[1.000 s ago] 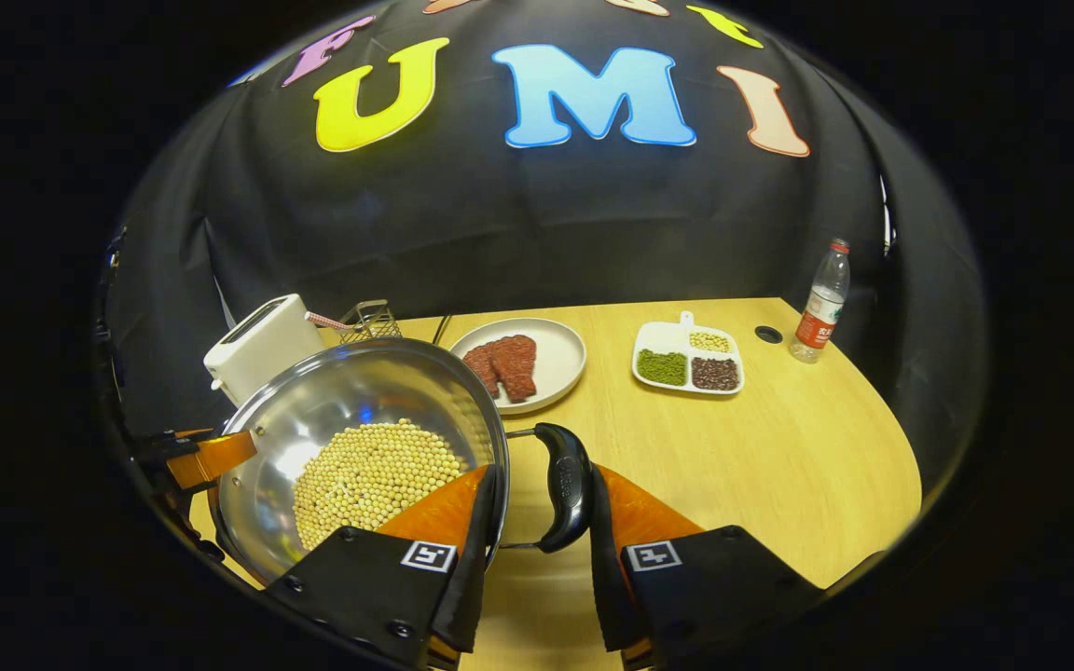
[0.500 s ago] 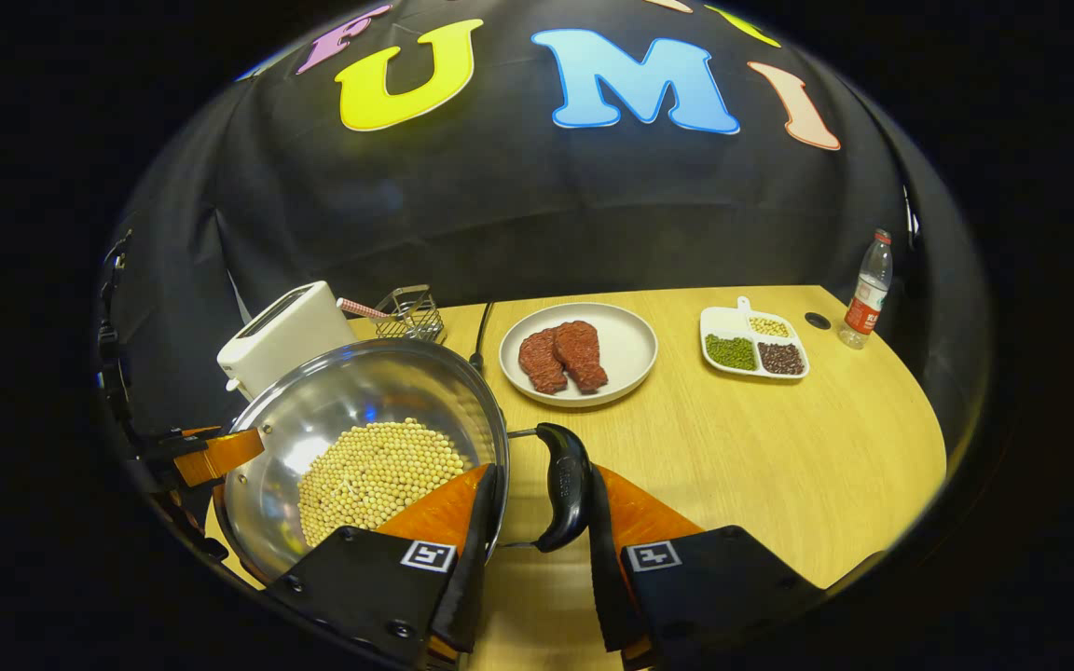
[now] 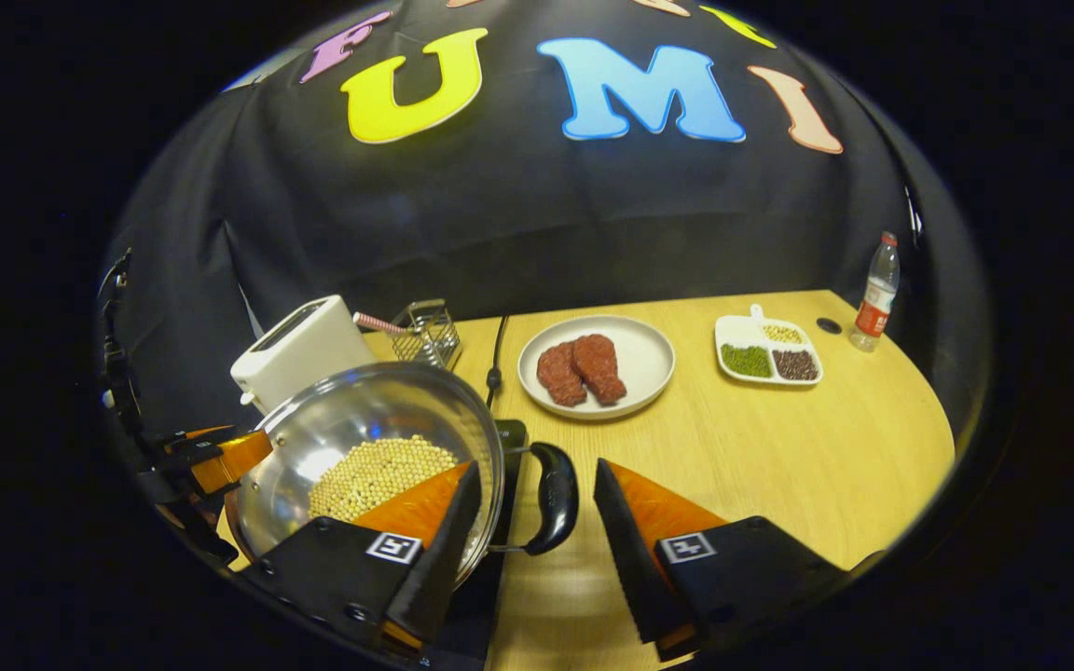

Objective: First push the handle of the pot to place it horizontally, then grasp the pot with both hands and set it on the induction cooktop.

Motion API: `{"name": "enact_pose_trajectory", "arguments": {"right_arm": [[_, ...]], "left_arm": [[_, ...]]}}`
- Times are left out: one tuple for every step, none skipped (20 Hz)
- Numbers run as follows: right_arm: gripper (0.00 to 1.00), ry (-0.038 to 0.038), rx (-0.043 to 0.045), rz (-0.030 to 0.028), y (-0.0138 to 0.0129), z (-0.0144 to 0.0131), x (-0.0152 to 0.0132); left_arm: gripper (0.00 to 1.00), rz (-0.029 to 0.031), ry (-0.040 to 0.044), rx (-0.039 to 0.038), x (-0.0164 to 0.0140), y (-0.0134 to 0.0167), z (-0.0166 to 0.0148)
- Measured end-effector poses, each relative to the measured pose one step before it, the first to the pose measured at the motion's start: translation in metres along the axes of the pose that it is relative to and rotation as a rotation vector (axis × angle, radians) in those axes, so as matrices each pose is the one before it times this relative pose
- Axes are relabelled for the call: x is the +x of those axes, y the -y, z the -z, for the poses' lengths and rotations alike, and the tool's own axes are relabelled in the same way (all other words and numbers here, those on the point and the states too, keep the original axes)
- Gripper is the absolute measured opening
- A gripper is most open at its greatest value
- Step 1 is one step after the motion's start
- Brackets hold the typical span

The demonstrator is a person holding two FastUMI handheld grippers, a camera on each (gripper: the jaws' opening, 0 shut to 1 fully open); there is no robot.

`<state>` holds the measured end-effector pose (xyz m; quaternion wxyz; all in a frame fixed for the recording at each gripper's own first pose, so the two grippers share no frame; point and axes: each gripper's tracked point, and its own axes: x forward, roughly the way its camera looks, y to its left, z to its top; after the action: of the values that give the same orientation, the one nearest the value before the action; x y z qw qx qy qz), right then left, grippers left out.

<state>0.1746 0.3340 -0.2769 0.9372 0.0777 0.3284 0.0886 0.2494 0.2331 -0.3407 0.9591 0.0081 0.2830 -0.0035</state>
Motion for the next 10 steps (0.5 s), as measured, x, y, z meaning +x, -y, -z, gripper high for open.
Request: {"name": "enact_pose_trajectory", "arguments": {"right_arm": [[1.00,0.04181,-0.00466,0.01262,0.00853,-0.01298,-0.00979],[0.98,0.03447,-0.00725,0.01249,0.00993,-0.01122,-0.00875],[0.98,0.03118,-0.00798,0.01124,0.01191,-0.01041,-0.01010],[0.98,0.03363,-0.01110,0.00999,0.01219,-0.01087,-0.01183],[0.98,0.03933,-0.01657,0.01132,0.01375,-0.01176,-0.01138],[0.98,0.04074,-0.01893,0.01143,0.01438,-0.01122,-0.01213],[0.98,0.04001,-0.01903,0.00984,0.01470,-0.00985,-0.01336],[0.98,0.03848,-0.01554,0.00638,0.01414,-0.00970,-0.01325],[0.98,0.02839,-0.01385,0.00621,0.01432,-0.00765,-0.01242],[0.98,0.02582,-0.00969,0.00687,0.01489,-0.00663,-0.01299]], "left_arm": [[0.83,-0.00129,0.03798,0.00698,-0.00879,0.00432,-0.01395],[0.83,0.00229,0.03808,0.00729,-0.01053,0.00667,-0.01448],[0.81,0.00081,0.03924,0.00542,-0.01094,0.00840,-0.01510],[0.83,0.00079,0.04075,-0.00082,-0.01284,0.00919,-0.01697],[0.81,0.00877,0.03812,-0.00591,-0.01124,0.01282,-0.01501],[0.80,0.00764,0.03083,-0.00913,-0.01042,0.01413,-0.01257],[0.81,0.01363,0.02348,-0.01038,-0.01032,0.01551,-0.00993],[0.83,0.01182,0.01710,-0.01395,-0.01061,0.01609,-0.00856],[0.81,0.00873,0.01536,-0.01700,-0.00918,0.01680,-0.00854],[0.83,0.01016,0.01518,-0.01652,-0.01206,0.01637,-0.00769]]}}
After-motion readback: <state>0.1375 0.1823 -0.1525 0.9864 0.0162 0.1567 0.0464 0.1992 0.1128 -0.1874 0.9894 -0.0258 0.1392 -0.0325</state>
